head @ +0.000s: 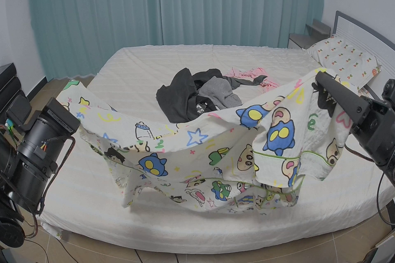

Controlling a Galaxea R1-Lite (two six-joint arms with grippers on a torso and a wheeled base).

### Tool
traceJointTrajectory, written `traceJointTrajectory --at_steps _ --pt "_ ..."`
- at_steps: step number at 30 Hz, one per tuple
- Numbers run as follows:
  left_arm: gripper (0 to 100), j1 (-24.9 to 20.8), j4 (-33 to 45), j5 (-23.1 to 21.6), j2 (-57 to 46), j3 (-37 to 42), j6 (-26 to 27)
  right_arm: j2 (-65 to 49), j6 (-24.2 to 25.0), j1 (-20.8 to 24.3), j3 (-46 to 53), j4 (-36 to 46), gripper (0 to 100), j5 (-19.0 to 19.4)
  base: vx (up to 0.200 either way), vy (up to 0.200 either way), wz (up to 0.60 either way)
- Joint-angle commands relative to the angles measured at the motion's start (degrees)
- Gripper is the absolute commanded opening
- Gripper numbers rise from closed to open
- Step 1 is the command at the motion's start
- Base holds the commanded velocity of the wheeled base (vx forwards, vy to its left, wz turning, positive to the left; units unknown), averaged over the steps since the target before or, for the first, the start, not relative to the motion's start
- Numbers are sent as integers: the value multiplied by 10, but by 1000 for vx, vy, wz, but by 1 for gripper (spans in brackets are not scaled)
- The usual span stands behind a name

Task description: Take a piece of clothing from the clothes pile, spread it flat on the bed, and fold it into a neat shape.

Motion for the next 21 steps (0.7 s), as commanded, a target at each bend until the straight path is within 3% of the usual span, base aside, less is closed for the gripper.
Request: traceJointTrajectory --at_steps 1,12,15,21 --pt "0 0 0 0 -33 19 32 -32 -8 -3 3 15 0 0 0 0 0" --pt "0 -1 1 7 -32 62 48 -37 -8 -19 5 89 0 -1 0 0 0" --pt "0 -1 1 6 -7 103 43 -28 -6 -28 19 93 0 0 0 0 0" --pt "0 1 1 6 39 110 3 16 -5 -49 41 92 0 -2 0 0 0"
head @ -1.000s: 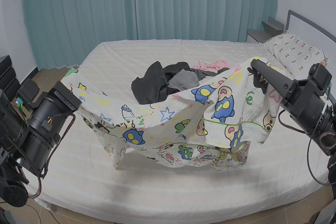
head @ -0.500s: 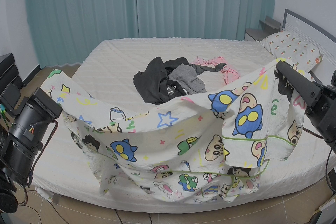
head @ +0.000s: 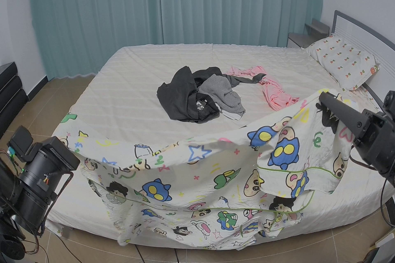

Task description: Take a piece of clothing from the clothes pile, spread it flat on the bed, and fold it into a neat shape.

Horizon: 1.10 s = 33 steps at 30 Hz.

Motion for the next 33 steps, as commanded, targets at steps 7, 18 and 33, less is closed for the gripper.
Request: traceJointTrajectory --at_steps 7,18,33 --pt "0 15 -1 0 125 -41 -49 113 2 -61 12 -8 0 2 86 0 0" --pt "0 72 0 -5 297 -179 -46 229 2 -113 -65 -9 0 2 200 0 0" --pt "0 110 163 -5 502 -418 -45 461 28 -156 -179 -84 0 -8 173 0 0"
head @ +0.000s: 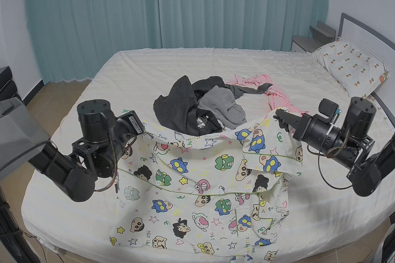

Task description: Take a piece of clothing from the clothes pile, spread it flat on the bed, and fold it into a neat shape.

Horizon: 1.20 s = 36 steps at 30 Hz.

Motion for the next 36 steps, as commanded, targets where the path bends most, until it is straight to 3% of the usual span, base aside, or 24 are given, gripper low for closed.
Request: traceJointTrajectory --at_steps 1,13,16,17,18,22,25,31,36 --pt "0 18 56 0 132 -85 0 147 14 -23 -65 -30 0 -13 0 0 0" --pt "0 44 76 1 285 -205 -3 291 45 -40 -155 -20 0 -13 0 0 0" --pt "0 57 110 4 326 -265 -4 330 50 -40 -199 26 0 -11 0 0 0" --pt "0 59 117 6 334 -276 -4 338 51 -41 -208 36 100 -11 0 0 0" --pt "100 59 119 6 335 -279 -4 340 52 -41 -210 38 100 -11 0 0 0" --pt "100 76 193 6 356 -344 -9 370 109 -44 -262 72 100 -11 0 0 0" --pt "100 84 199 10 372 -382 -19 384 134 -54 -290 79 100 -13 0 0 0" --pt "100 108 195 45 394 -410 -20 401 257 -77 -351 93 100 -33 0 0 0" --pt "100 130 194 52 389 -408 -35 409 267 -107 -366 114 100 -56 0 0 0"
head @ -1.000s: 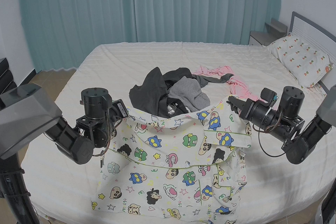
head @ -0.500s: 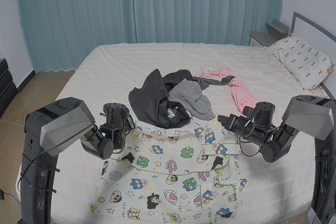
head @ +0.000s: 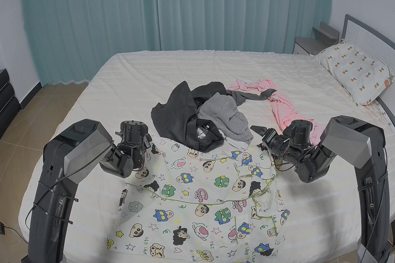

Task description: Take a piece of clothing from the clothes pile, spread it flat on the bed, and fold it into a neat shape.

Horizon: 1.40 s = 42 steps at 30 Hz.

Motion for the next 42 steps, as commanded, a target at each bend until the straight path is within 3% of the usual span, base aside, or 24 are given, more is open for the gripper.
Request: traceJointTrajectory --at_steps 1,7,14,16,23,27,28,31,34,42 --pt "100 25 0 5 7 -6 -15 18 8 -30 -17 8 100 -11 0 0 0" --pt "100 41 1 5 -33 34 -34 13 23 -39 1 12 100 -4 0 0 0" --pt "100 46 2 -16 -90 113 -74 -33 141 -43 1 7 100 17 0 0 0" --pt "100 50 2 -53 -129 157 -111 -53 157 -51 -2 12 100 18 0 0 0" --pt "100 55 1 -150 -220 261 -183 -54 64 -72 14 20 100 14 0 0 0" --pt "100 56 1 -208 -254 313 -208 -39 -21 -81 31 31 100 17 0 0 0" --pt "100 56 -2 -228 -261 333 -208 -29 -68 -81 38 40 100 16 0 0 0" --pt "100 56 -7 -235 -262 348 -210 -26 -121 -80 57 42 100 15 0 0 0" --pt "100 56 -18 -238 -261 364 -210 -37 -152 -76 69 42 100 10 0 0 0" --pt "100 56 -55 -243 -264 409 -210 -114 -147 -76 116 62 100 7 0 0 0"
